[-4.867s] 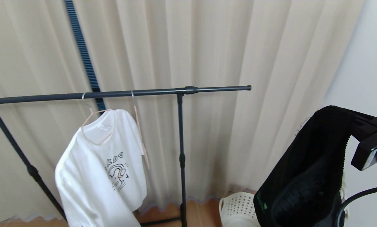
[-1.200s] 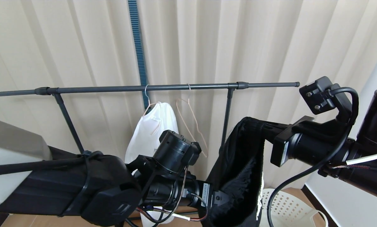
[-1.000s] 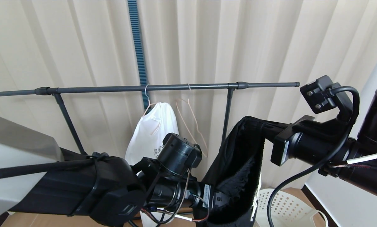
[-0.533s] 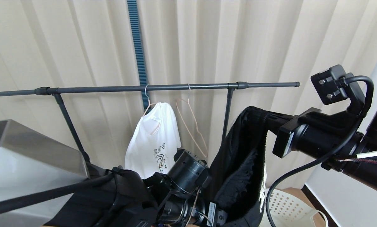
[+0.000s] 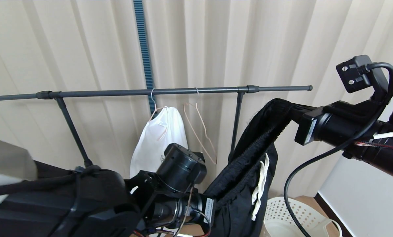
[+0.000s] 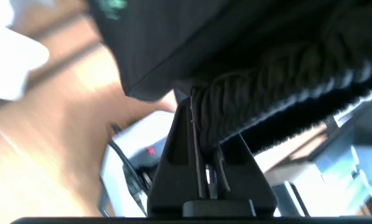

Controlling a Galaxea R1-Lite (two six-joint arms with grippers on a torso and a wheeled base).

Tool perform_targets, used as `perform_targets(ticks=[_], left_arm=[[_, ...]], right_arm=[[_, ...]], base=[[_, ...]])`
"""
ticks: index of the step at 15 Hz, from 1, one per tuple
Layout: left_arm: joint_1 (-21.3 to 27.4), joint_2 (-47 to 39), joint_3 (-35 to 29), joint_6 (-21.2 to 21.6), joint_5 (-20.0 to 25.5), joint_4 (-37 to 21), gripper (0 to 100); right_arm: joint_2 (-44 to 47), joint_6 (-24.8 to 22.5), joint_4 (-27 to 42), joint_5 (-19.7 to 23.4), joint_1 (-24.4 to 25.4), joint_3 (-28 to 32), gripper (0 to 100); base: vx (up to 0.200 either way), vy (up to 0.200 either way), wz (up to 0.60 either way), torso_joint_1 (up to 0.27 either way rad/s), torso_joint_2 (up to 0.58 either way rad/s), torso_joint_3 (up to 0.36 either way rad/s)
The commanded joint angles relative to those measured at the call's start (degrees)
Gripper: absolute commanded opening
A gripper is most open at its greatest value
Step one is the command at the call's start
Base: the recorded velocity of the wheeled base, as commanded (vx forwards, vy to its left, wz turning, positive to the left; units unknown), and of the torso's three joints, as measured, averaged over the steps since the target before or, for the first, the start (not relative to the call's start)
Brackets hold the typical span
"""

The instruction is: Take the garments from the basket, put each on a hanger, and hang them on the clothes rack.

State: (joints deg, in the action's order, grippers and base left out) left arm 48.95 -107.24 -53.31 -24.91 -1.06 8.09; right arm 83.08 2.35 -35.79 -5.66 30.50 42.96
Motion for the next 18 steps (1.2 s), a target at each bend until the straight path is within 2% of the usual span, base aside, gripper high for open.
perform_targets(ticks=[1, 4, 7, 8, 9, 12, 13, 14, 15, 18], left_arm=[[-2.98, 6.43, 0.93, 0.91, -2.02, -0.45, 0], [-7.64, 9.51, -3.29, 1.00, -3.95, -6.25, 0], [-9.75, 8.89, -9.80, 1.09, -7.99, -10.56, 0], [-10.10, 8.63, -11.38, 1.79, -8.26, -11.35, 0], [-10.54, 8.63, -12.96, 2.76, -8.43, -11.79, 0], [-11.06, 8.10, -15.07, 5.22, -10.54, -11.87, 0], [-11.15, 7.84, -15.16, 5.31, -11.07, -11.79, 0], [-11.15, 7.75, -15.60, 5.39, -12.21, -11.79, 0], [-11.15, 7.75, -15.60, 5.39, -12.56, -11.79, 0], [-11.42, 7.92, -16.48, 5.39, -12.91, -11.79, 0]], right_arm=[[-0.11, 0.02, 2.04, -0.50, -1.41, 1.78, 0], [-0.29, 0.02, 17.69, -6.47, -1.58, 6.61, 0], [-0.64, 0.11, 37.73, -6.47, -0.88, 11.44, 0], [-0.20, 0.64, 42.03, -6.38, 0.44, 13.29, 0], [0.42, 3.62, 45.11, -6.38, 2.37, 15.05, 0], [3.67, 13.20, 52.05, -6.12, 3.95, 22.69, 0], [4.02, 14.79, 53.19, -5.86, 3.95, 24.28, 0], [5.25, 18.57, 53.98, -5.86, 4.04, 27.00, 0], [5.78, 20.15, 53.98, -5.86, 4.04, 27.70, 0], [6.22, 20.41, 54.07, -6.30, 3.95, 27.62, 0]], base=[[0.000, 0.000, 0.00, 0.000, 0.00, 0.000], [0.000, 0.000, 0.00, 0.000, 0.00, 0.000], [0.000, 0.000, 0.00, 0.000, 0.00, 0.000], [0.000, 0.000, 0.00, 0.000, 0.00, 0.000], [0.000, 0.000, 0.00, 0.000, 0.00, 0.000], [0.000, 0.000, 0.00, 0.000, 0.00, 0.000], [0.000, 0.000, 0.00, 0.000, 0.00, 0.000], [0.000, 0.000, 0.00, 0.000, 0.00, 0.000], [0.000, 0.000, 0.00, 0.000, 0.00, 0.000], [0.000, 0.000, 0.00, 0.000, 0.00, 0.000]])
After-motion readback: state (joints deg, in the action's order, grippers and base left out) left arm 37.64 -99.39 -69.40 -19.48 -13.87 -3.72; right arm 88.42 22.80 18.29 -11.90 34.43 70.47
